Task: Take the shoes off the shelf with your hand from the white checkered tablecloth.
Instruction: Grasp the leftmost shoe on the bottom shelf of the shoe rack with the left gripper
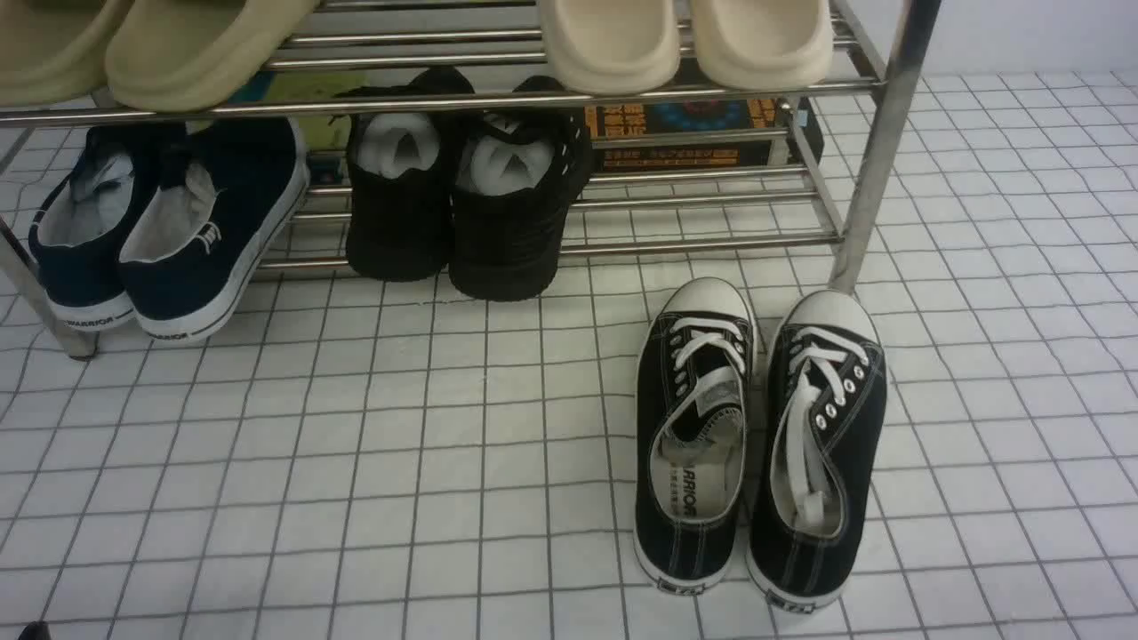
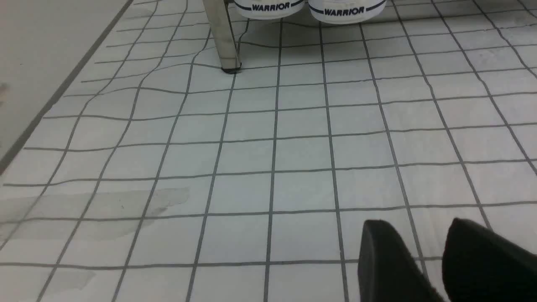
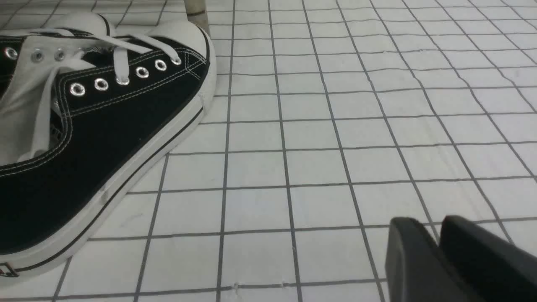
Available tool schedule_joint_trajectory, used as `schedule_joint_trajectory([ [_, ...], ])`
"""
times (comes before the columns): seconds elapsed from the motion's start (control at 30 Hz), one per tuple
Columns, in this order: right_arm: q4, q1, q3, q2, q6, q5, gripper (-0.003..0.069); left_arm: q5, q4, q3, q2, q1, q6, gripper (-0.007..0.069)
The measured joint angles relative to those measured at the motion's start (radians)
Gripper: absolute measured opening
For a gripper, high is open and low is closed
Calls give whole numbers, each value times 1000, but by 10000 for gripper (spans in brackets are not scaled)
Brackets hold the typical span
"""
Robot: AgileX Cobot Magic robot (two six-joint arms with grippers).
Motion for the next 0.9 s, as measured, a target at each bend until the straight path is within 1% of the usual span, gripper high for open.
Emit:
schedule_joint_trajectory([
  [0.57,0,0,0,0,0,0,148,0,13,0,0,0,0,239],
  [0.63,0,0,0,0,0,0,150,-5,5,0,0,0,-15,239],
  [0.67,0,0,0,0,0,0,151,-13,-21,1,0,0,-33,239],
  [0.7,0,0,0,0,0,0,153,-48,-95,3,0,0,-104,239],
  [0.73,0,0,0,0,0,0,154,-55,-128,4,0,0,-117,239],
  [0.77,0,0,0,0,0,0,155,-89,-202,4,0,0,-192,239],
  [0.8,0,0,0,0,0,0,157,-169,-365,4,0,0,-309,239],
  [0.83,0,0,0,0,0,0,157,-223,-467,4,0,0,-392,239],
  [0.87,0,0,0,0,0,0,157,-243,-486,4,0,0,-423,239],
  [0.9,0,0,0,0,0,0,157,-309,-616,4,0,0,-523,239],
])
